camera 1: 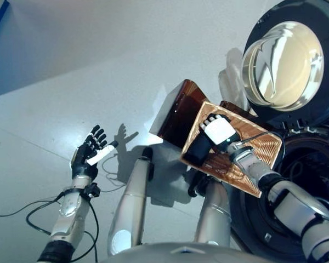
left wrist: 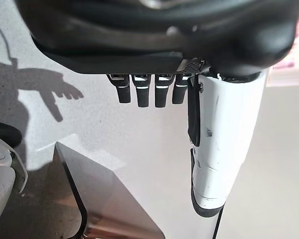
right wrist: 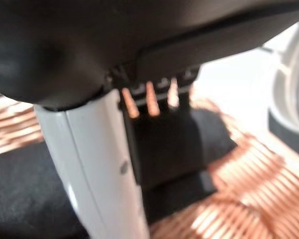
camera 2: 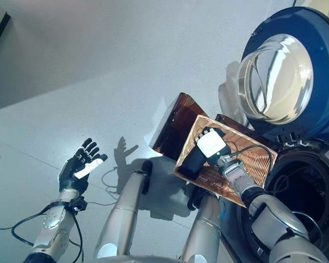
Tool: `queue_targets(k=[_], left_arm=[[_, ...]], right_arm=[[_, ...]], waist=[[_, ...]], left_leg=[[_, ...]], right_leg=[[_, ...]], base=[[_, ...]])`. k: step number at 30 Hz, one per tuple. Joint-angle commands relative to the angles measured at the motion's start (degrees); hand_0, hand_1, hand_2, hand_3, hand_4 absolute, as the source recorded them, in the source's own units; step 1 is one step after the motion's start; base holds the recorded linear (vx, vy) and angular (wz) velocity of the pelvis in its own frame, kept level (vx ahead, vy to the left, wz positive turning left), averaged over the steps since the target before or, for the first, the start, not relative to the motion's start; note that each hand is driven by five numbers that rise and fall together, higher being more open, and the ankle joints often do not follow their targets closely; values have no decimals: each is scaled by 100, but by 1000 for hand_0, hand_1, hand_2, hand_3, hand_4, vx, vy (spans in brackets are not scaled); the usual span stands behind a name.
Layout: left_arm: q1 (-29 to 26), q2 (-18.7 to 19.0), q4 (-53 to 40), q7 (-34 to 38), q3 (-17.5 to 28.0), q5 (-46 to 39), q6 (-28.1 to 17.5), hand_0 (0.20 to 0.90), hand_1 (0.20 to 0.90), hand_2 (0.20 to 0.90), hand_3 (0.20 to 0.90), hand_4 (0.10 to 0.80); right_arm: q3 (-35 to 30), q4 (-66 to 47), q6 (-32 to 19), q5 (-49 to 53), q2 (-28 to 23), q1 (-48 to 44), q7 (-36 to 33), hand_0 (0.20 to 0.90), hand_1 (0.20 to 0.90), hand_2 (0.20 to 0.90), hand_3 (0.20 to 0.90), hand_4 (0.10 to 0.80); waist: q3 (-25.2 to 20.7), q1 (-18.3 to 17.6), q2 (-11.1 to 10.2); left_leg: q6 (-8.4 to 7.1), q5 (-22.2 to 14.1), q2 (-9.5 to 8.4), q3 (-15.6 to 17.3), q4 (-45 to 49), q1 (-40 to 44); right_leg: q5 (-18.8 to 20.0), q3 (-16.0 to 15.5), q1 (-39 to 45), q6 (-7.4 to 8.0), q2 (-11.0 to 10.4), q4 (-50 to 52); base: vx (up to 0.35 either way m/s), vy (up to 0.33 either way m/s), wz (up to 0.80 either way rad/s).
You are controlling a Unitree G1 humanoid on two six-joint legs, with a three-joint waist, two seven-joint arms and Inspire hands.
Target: Pick up the clothes and place them into the washing machine
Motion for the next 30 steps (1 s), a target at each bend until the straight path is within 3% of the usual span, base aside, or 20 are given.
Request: queue_targets(k=[1,14,24,30], left_arm=[[213,224,-692,-43,216,35,-513,900,900,900,900,800],[255,256,-737,-17,306,92,-536,900,900,900,900,800],[292,152,-661,67,431,216,-545,900,900,900,900,800],[325,182,-644,48,405,245,-551,900,900,900,900,800]], right_arm=[[-119,217,218,161,-164,-81,-192,200,200,200,200,300],[-514,375,375,386,-95,-4,-328,200,200,200,200,300],[-1529,57,181,1388,-111,481,-758,200,200,200,200,300],[-1658,2,206,1412,-185,635,-861,200,200,200,200,300]], waist=[[-245,36,178],[-264,6,163],[-280,-153,131],[-281,-223,157]], left_leg=[[-185,-328,103,-140,176,43],[-167,-289,118,-136,153,-11],[-135,-275,214,-56,52,125],[-121,-277,257,5,27,186]], right_leg=[[494,222,-92,-69,75,49],[558,201,-172,-72,90,49],[667,227,-101,-48,161,-103],[713,251,-85,-26,193,-178]], base=[[-18,-26,8],[-5,-5,3],[-2,13,-4],[-7,19,-14]])
